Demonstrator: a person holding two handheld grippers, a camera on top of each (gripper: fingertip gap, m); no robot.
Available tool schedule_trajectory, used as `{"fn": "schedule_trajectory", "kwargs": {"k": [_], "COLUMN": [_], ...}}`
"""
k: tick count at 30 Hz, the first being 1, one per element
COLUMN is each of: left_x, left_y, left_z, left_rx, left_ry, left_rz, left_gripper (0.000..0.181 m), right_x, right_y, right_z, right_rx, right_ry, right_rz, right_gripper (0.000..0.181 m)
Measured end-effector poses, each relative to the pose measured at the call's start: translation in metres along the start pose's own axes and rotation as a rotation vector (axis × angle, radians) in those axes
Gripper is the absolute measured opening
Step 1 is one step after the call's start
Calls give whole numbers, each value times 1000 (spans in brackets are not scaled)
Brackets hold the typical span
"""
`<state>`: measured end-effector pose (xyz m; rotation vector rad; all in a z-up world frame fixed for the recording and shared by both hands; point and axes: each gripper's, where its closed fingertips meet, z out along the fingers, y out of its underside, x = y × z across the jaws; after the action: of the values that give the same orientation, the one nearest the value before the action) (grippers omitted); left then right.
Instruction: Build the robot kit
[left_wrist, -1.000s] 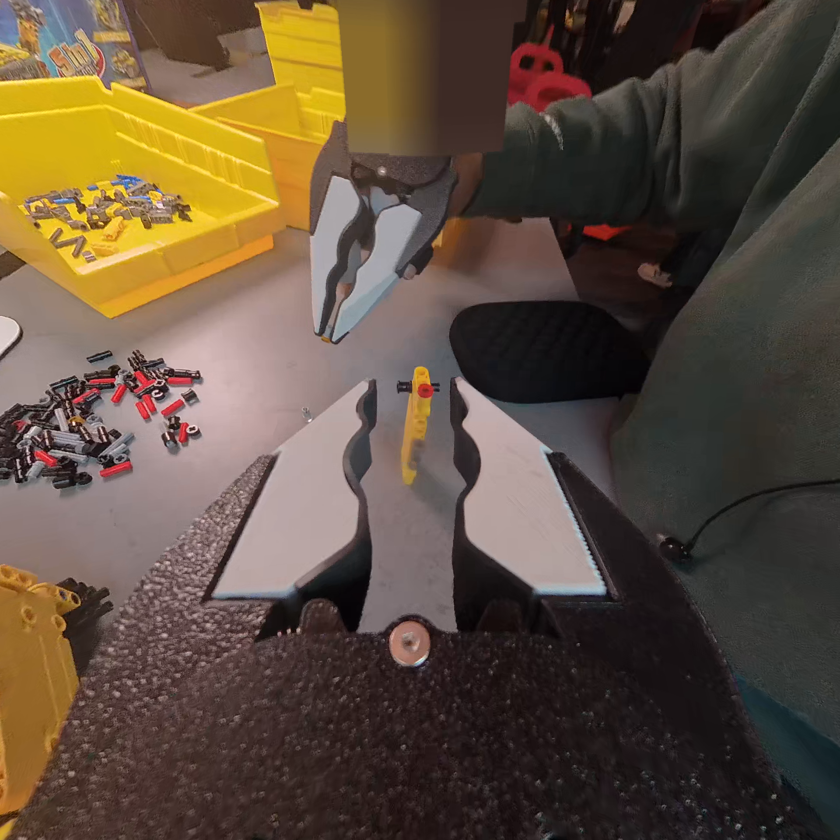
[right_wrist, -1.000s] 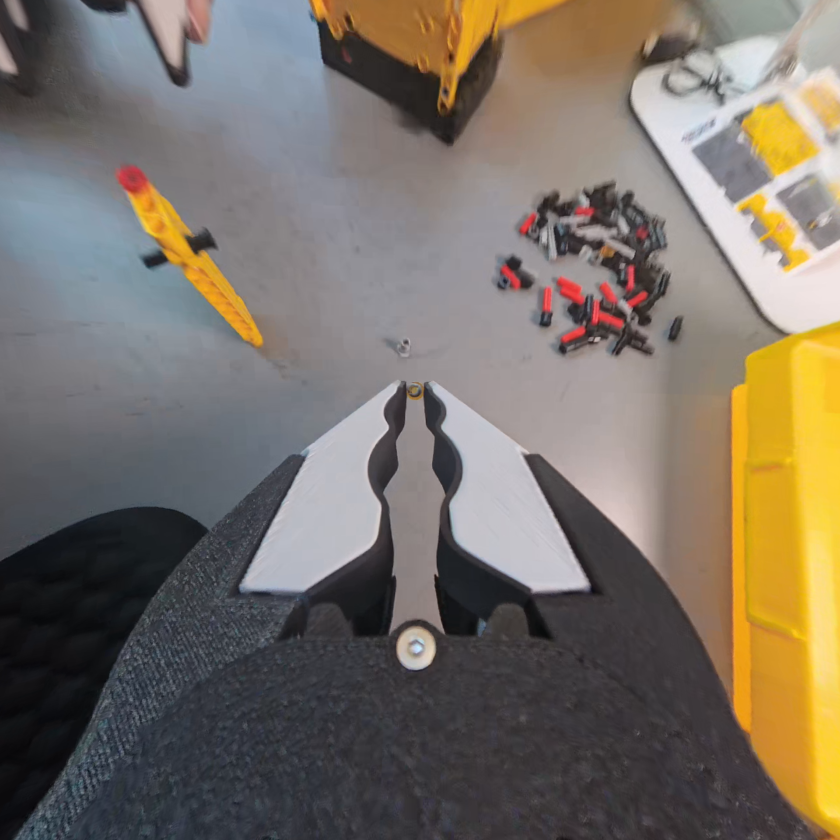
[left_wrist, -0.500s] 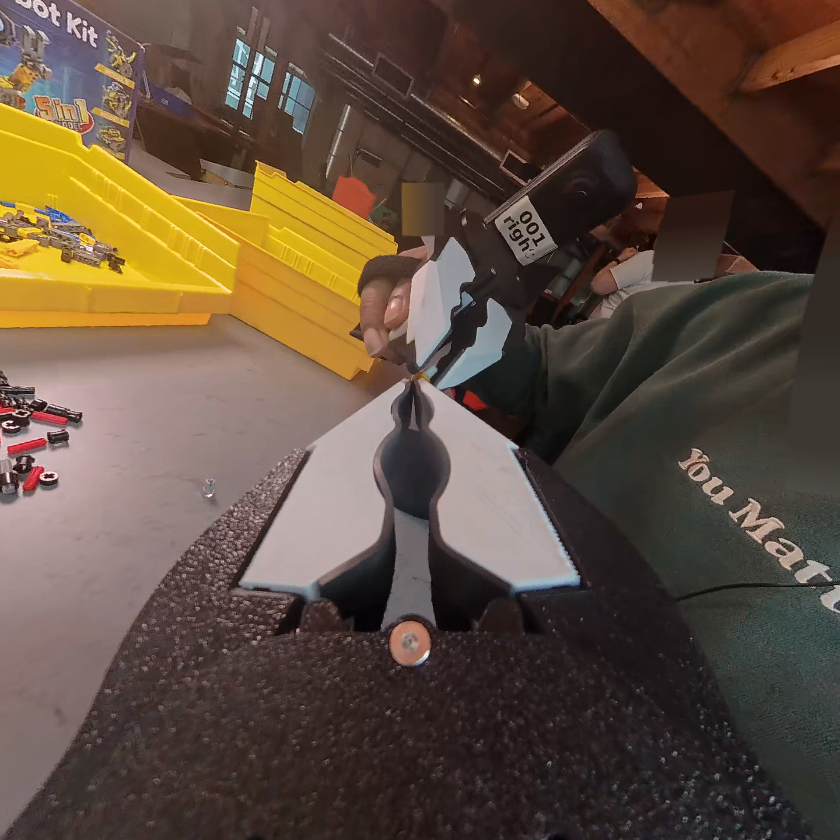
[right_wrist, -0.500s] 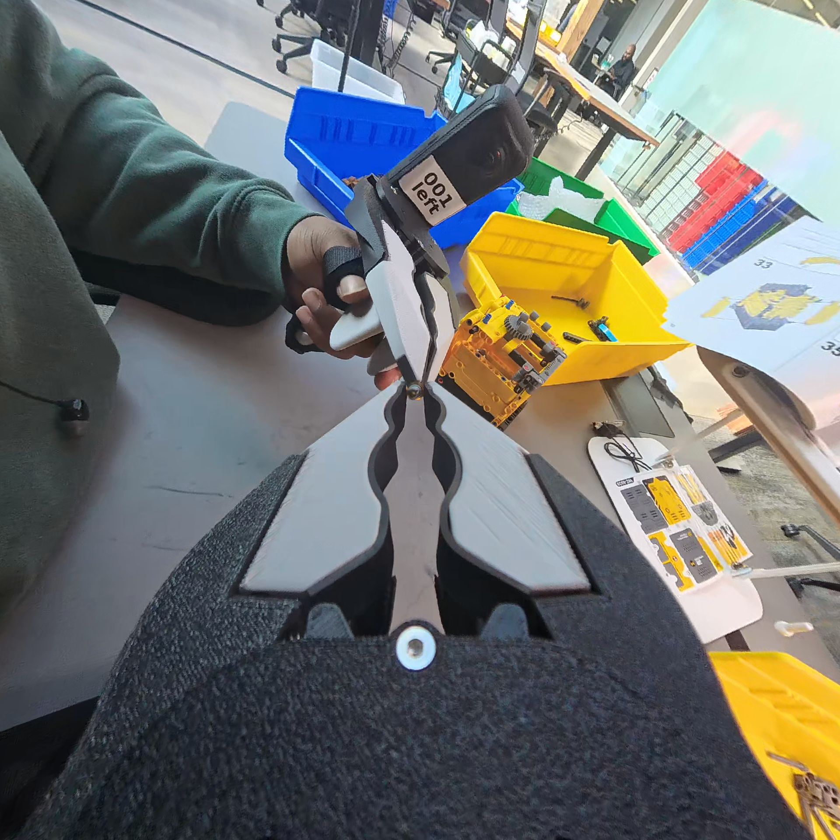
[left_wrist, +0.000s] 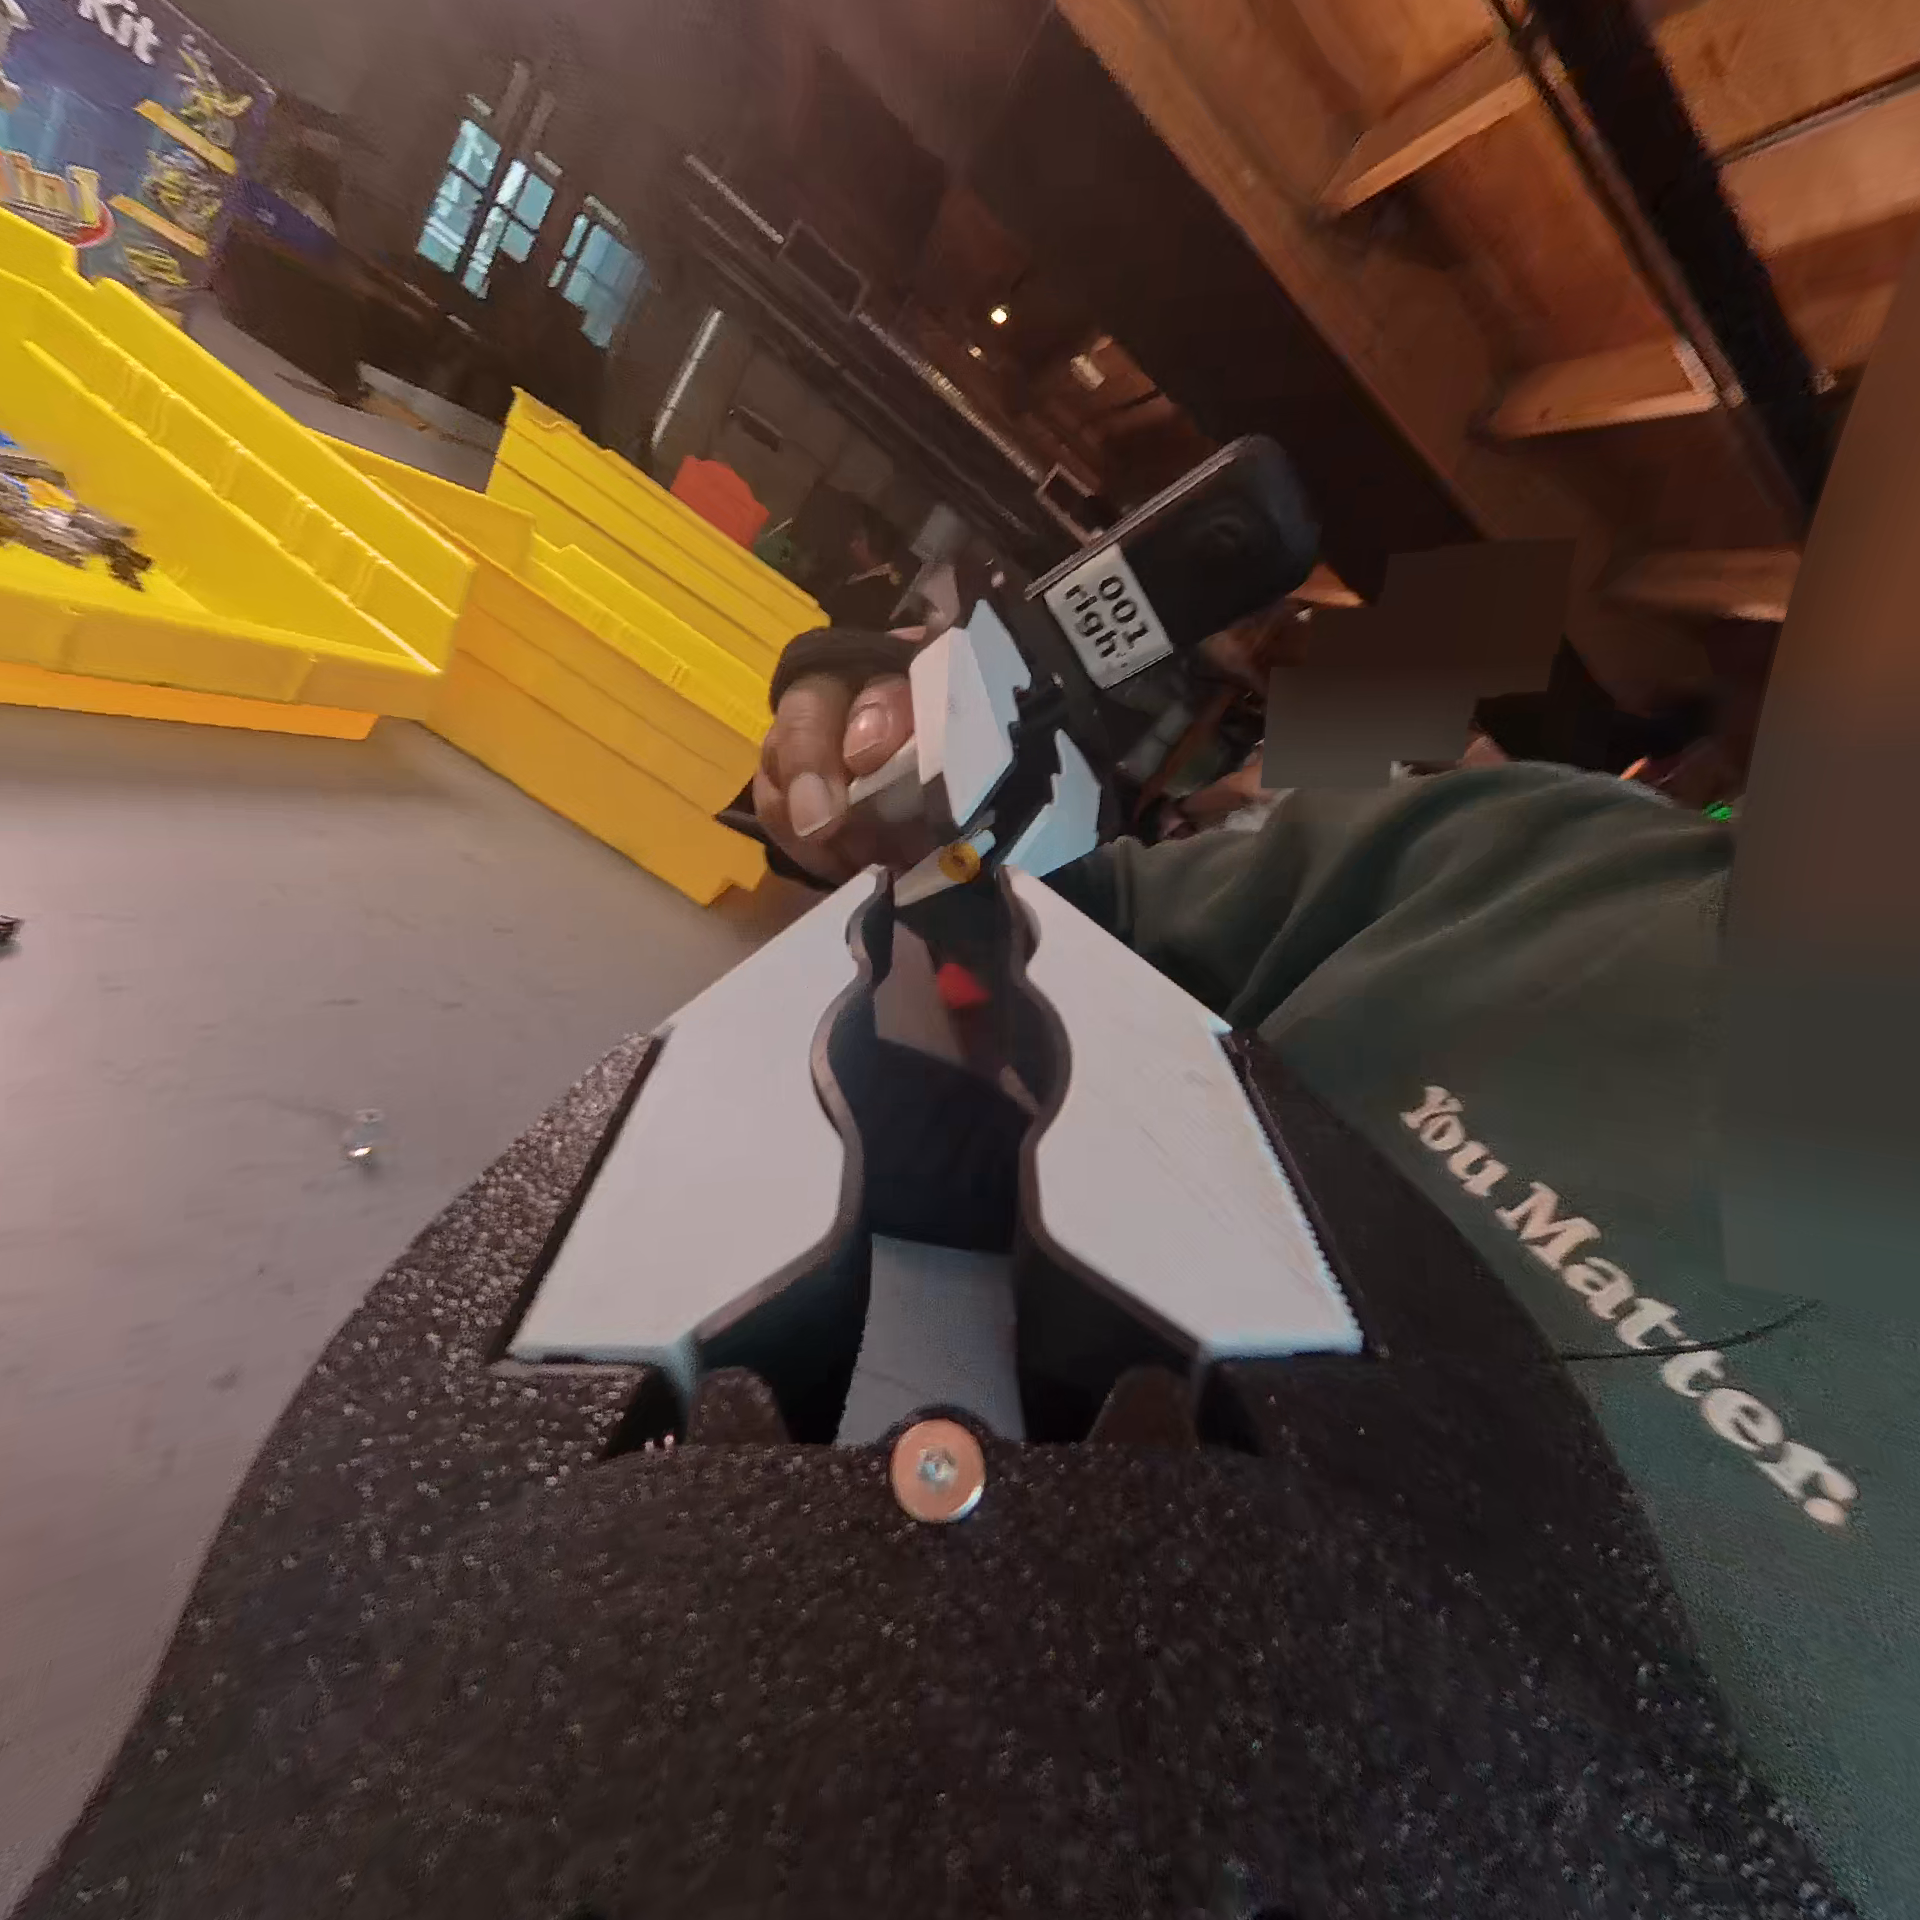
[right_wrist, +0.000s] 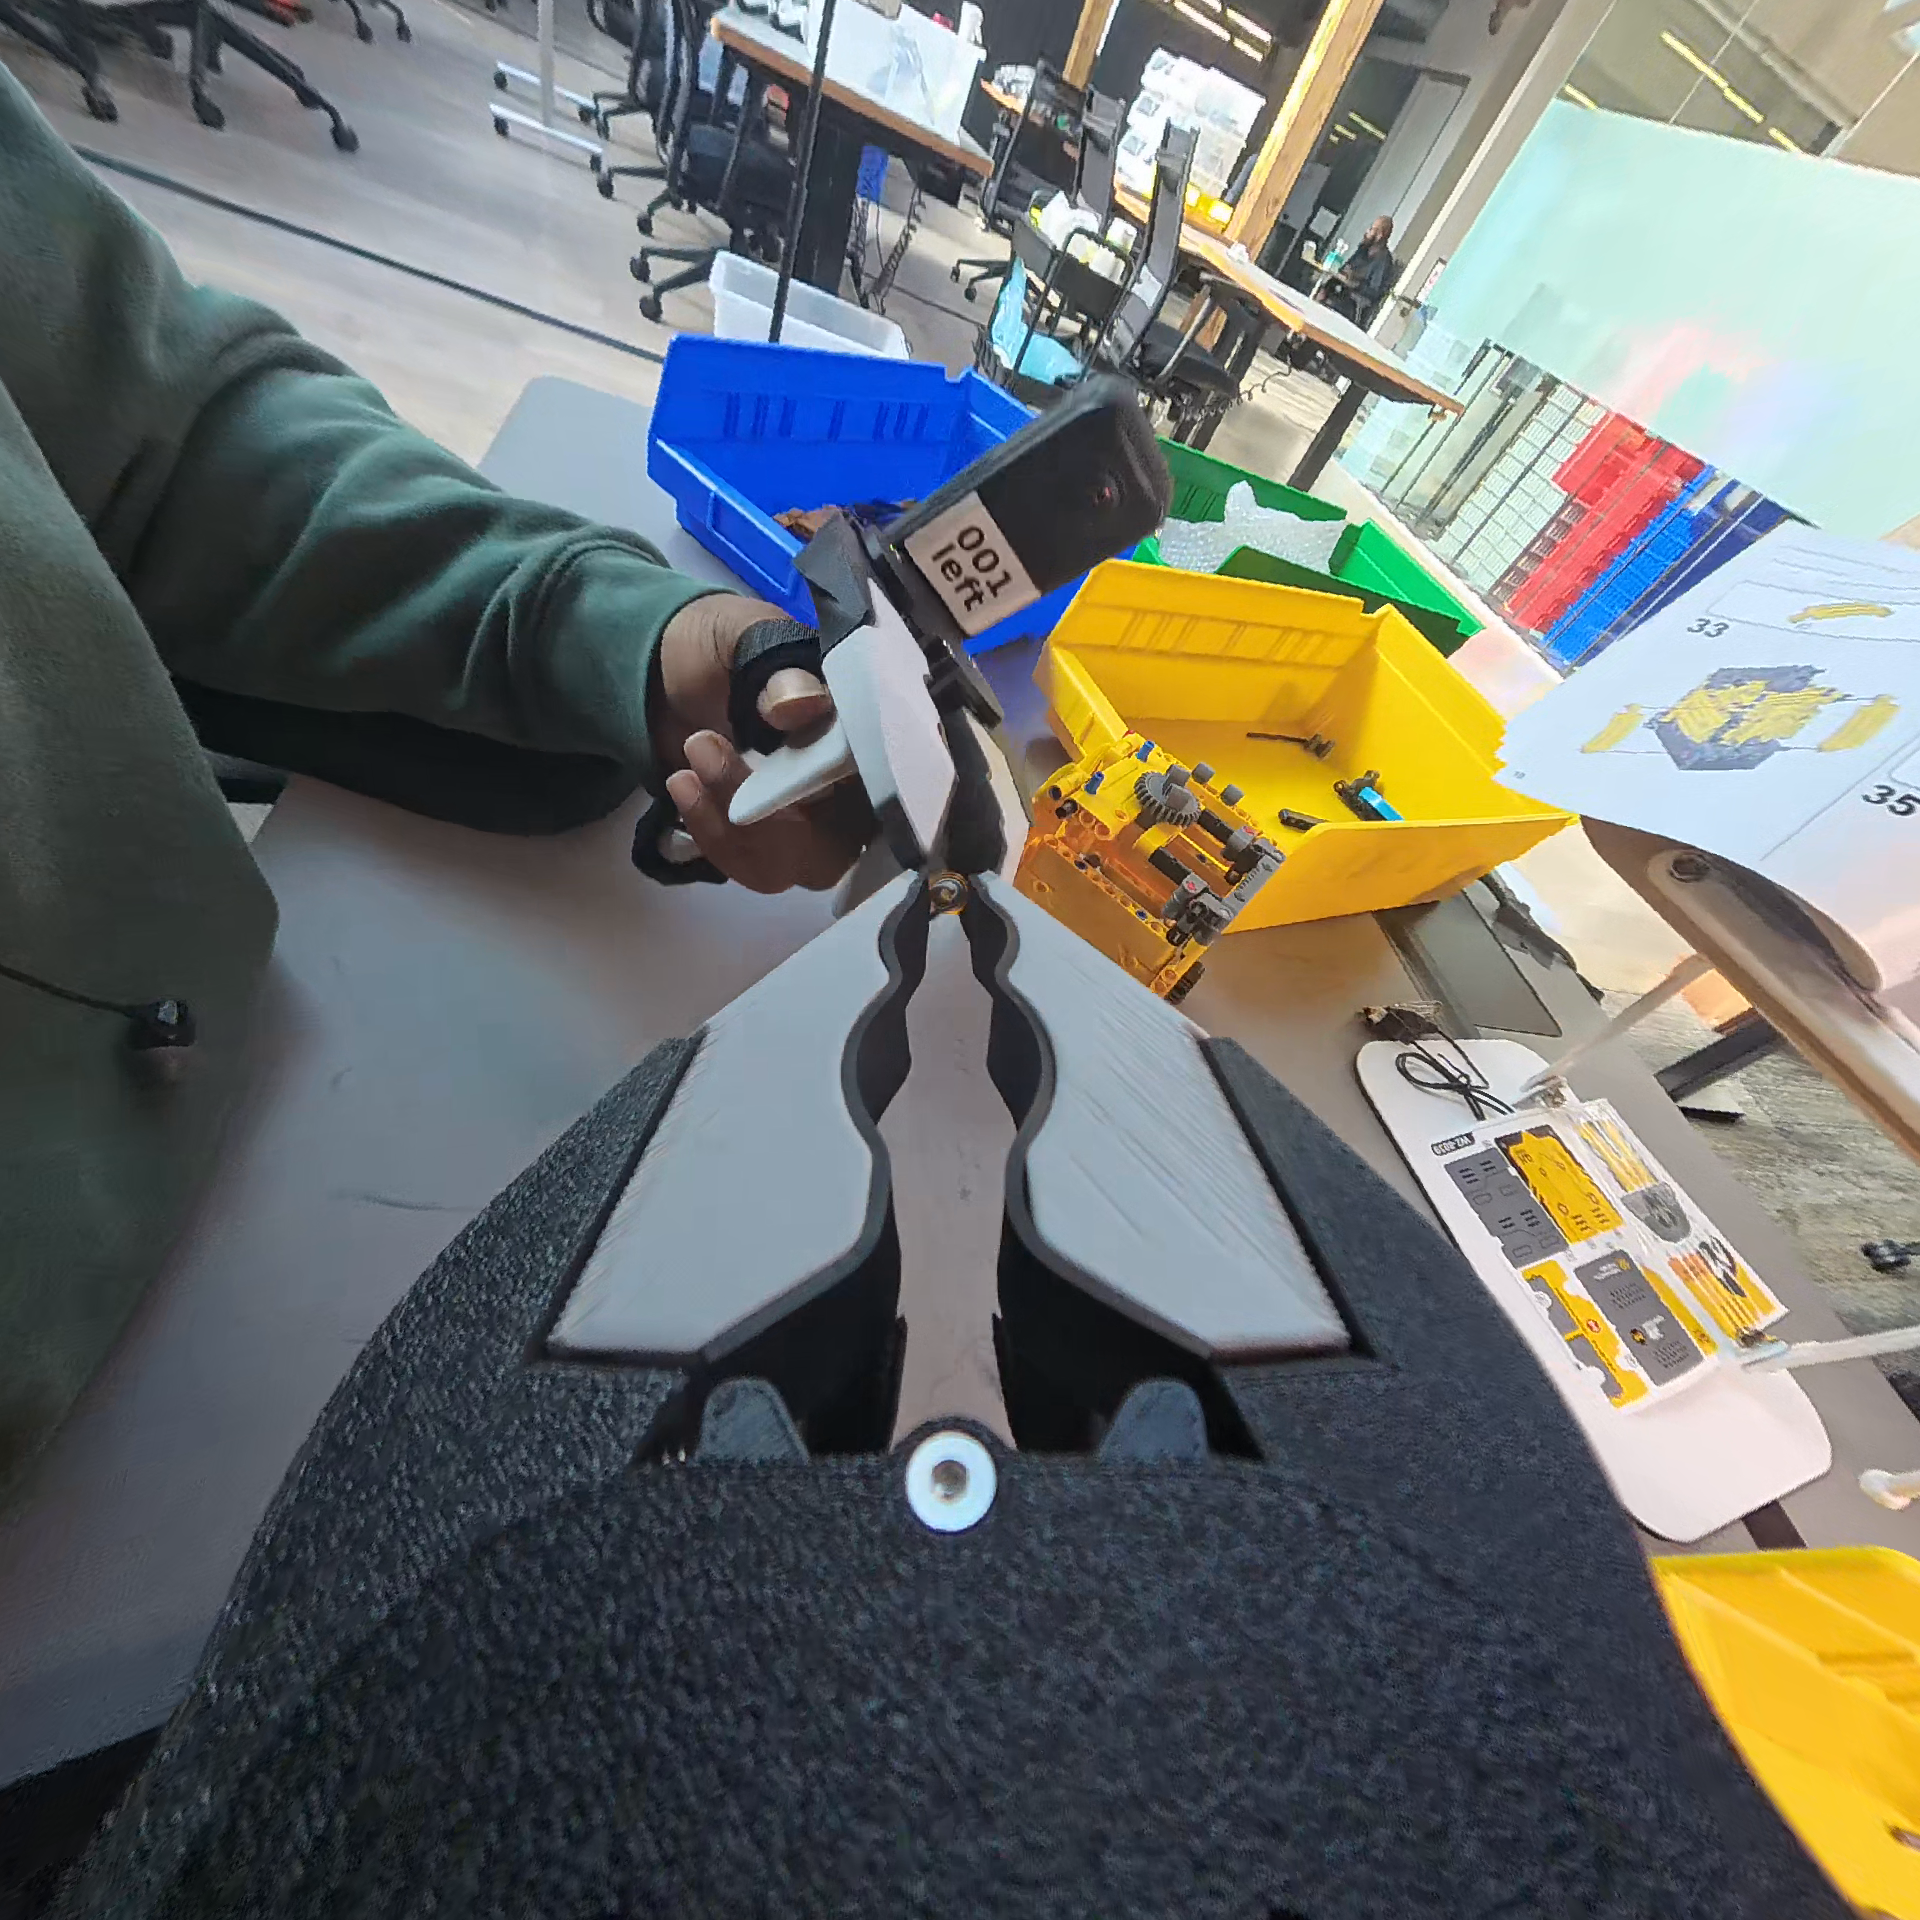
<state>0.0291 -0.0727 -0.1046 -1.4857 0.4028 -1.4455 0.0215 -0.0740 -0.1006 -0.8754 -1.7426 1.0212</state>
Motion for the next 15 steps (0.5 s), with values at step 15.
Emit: {"fn": "schedule_trajectory", "kwargs": {"k": [15], "left_x": [-14], "left_y": [3], "left_z": [-1], "left_rx": [7], "left_ry": [-28], "left_rz": [-91], "left_gripper": [6], "right_x": [3], "right_y": [18], "right_z": [10], "right_rx": [-77], "right_ry": [47], "right_rz": [-135], "right_gripper": [7]}}
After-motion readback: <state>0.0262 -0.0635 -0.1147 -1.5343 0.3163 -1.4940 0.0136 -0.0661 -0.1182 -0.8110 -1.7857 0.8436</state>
